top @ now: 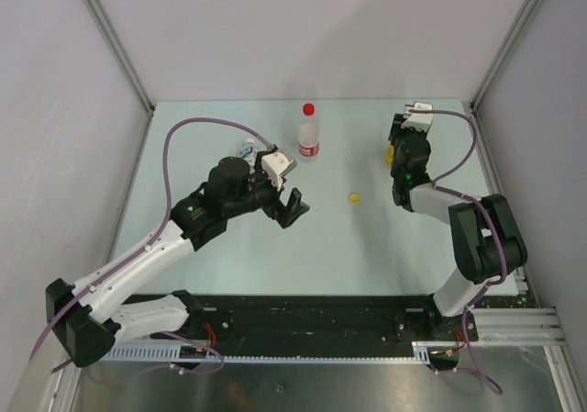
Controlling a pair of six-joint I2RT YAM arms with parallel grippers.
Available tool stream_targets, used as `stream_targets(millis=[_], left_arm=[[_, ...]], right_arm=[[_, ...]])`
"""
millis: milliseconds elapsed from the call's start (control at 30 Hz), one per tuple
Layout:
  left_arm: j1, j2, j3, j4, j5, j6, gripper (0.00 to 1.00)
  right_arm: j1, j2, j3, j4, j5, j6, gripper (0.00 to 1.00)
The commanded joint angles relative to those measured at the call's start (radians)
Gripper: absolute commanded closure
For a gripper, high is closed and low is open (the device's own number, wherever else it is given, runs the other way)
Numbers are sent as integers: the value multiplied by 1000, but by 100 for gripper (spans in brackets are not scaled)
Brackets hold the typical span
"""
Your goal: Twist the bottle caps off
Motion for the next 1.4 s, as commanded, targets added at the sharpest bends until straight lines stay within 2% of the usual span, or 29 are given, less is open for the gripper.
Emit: stream_targets(millis=[0,333,467,767,967,1200,1367], left_arm=[[0,-27,24,35,-24,27,1],[0,-55,5,35,-37,18,1],[-1,-63,-4,34,-37,6,1],[0,-60,-7,34,-44,-42,1],[0,-23,7,34,-65,-92,1],[-1,29,17,33,-90,-162,0],[3,67,20,21,-117,-228,0]], right_arm=[[13,1,-2,23,58,28,47],[49,-19,-2,42,154,-26,20],[65,-80,-2,20,120,-35,15],[37,-315,6,-232,-153,183,11],[-3,-433,10,-388,-383,363,13],[-11,-509,12,-595,-533,556,13],[-19,-523,16,-771,-671,657,5]])
